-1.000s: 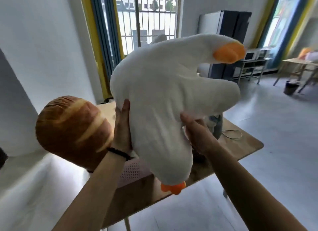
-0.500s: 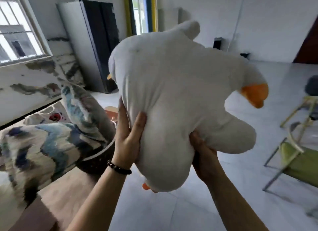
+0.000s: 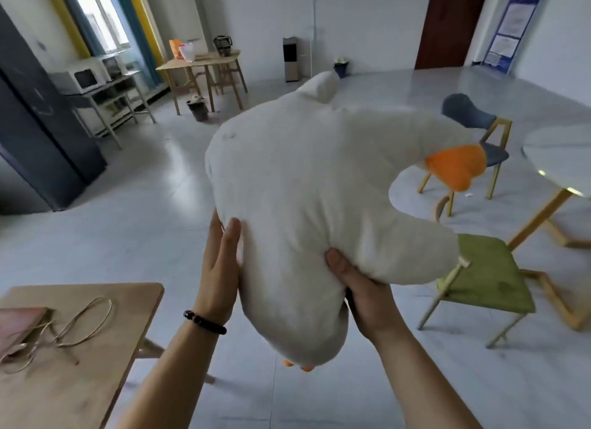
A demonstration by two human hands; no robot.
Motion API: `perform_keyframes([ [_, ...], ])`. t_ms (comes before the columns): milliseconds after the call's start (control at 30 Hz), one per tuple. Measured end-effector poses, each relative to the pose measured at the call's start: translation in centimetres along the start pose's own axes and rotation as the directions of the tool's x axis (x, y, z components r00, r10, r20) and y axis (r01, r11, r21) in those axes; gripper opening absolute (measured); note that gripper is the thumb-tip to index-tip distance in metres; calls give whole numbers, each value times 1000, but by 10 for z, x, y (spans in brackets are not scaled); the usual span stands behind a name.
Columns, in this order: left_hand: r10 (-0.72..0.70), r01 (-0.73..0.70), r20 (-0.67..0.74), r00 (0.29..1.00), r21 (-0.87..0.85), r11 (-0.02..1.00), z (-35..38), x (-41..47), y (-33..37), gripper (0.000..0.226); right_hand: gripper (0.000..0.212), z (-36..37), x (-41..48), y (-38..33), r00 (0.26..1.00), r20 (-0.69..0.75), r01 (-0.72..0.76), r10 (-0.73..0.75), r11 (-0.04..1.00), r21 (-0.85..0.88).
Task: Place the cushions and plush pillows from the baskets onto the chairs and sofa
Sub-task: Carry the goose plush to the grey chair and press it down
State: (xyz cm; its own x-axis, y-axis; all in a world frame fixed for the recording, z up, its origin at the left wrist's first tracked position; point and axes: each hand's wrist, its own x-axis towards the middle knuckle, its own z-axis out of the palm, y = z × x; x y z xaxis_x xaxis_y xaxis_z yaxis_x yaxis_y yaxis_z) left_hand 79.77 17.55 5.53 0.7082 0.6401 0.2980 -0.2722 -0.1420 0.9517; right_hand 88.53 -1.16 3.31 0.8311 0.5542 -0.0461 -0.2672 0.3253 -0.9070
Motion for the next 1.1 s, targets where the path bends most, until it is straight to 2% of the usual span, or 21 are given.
perform_keyframes([
  [100,-57,57,11,998,-4,998,24,60,-41,53,87,-17,66,7,998,-59,-9,8,1000,-22],
  [200,-89,88,35,995,24,996,40,128,-88,78,79,-26,141,26,993,-118,5,-10,999,-45],
  [300,-168,168,24,985,24,986,45,215,-136,90,89,-24,227,40,988,-151,-3,-9,997,-77],
  [400,-191,193,86,978,-16,981,59,310,-171,78,93,-19,317,39,980,-196,0,-21,994,-108],
  [500,-234,246,173,957,-55,968,92,396,-191,68,85,-25,388,24,962,-272,-5,-25,994,-111],
  [567,-273,298,249,929,-65,952,126,446,-204,65,81,-43,425,11,934,-354,6,-53,991,-132],
  [667,-311,363,376,873,-73,929,191,510,-231,63,103,-85,477,-3,875,-474,27,-97,988,-154],
  [733,-329,401,445,833,-74,913,241,544,-253,63,109,-120,513,-6,842,-529,43,-106,991,-129],
  [867,-360,464,563,744,-48,885,348,614,-308,63,104,-199,595,-15,813,-580,2,-62,995,-104],
  [933,-371,474,589,718,-24,880,402,655,-329,63,94,-238,643,-32,811,-581,-10,-67,992,-129],
  [1000,-376,467,591,713,-1,884,451,699,-342,65,78,-273,695,-60,791,-601,26,-117,987,-157],
  [1100,-382,441,585,715,45,896,513,772,-359,69,77,-314,776,-104,774,-615,37,-150,981,-193],
])
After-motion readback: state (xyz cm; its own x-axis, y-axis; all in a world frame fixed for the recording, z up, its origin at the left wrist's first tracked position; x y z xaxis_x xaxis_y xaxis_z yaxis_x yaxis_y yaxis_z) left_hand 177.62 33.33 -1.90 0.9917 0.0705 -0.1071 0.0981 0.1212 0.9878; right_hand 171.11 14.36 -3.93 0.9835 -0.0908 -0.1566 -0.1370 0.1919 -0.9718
